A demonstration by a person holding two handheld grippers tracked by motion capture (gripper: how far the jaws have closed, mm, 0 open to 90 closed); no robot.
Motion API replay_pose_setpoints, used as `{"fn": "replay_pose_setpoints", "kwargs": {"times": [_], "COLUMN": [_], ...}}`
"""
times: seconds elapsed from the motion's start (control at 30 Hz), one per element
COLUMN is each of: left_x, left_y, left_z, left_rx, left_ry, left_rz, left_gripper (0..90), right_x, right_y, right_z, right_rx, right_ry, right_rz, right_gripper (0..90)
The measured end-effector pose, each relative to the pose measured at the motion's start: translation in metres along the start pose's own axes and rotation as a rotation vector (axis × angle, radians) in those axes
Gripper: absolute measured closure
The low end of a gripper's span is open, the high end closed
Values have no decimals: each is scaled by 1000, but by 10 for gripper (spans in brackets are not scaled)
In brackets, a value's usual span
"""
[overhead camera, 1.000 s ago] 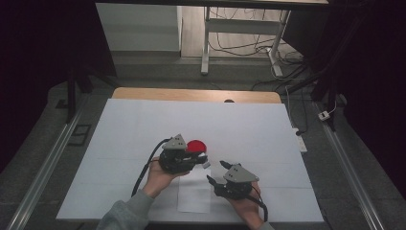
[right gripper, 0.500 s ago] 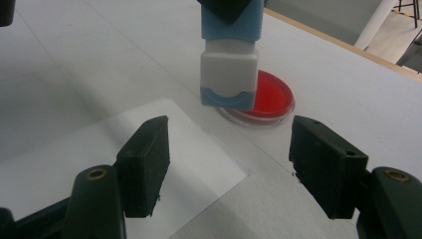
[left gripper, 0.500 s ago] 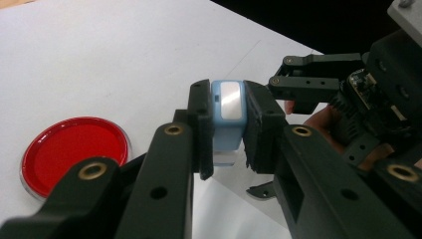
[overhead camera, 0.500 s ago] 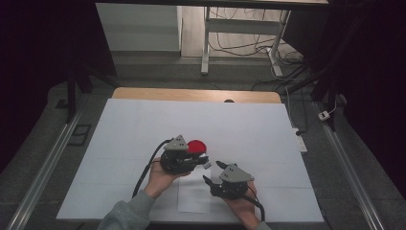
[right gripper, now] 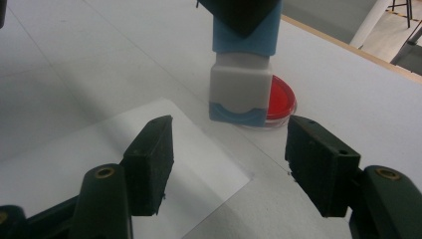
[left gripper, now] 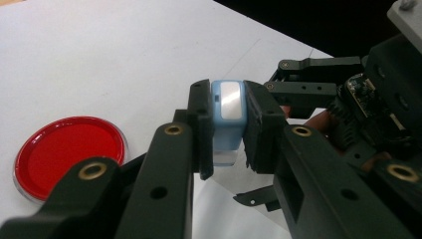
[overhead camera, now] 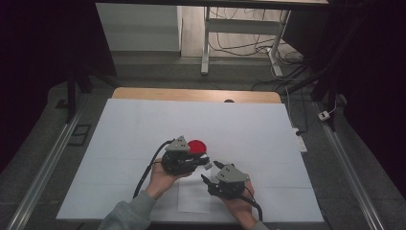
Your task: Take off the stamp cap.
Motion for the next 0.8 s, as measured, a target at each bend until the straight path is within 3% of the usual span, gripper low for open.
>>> {"fn": "replay_pose_setpoints", "kwargs": {"times": [0.8], "left_x": [2], "left_y": [3], "left_z": [-5], "left_rx": [0], "left_ry": [-13], "left_rz": [5], "left_gripper": [750], "right_x": [-1], "right_y": [-1], "right_z": [-7], "right_rx": [40], "right_ry": [17], "right_rz": [-32], "right_gripper": [528]}}
Point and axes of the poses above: each handheld gripper's, and its own axes: z roughly backward along the jaws, y roughly out of its underside, x roughly to its left, the point moved 7 cm from there along -z, roughly forward along the jaws, and after that the axes turned 14 degrees about z, right-handed, at the moved point
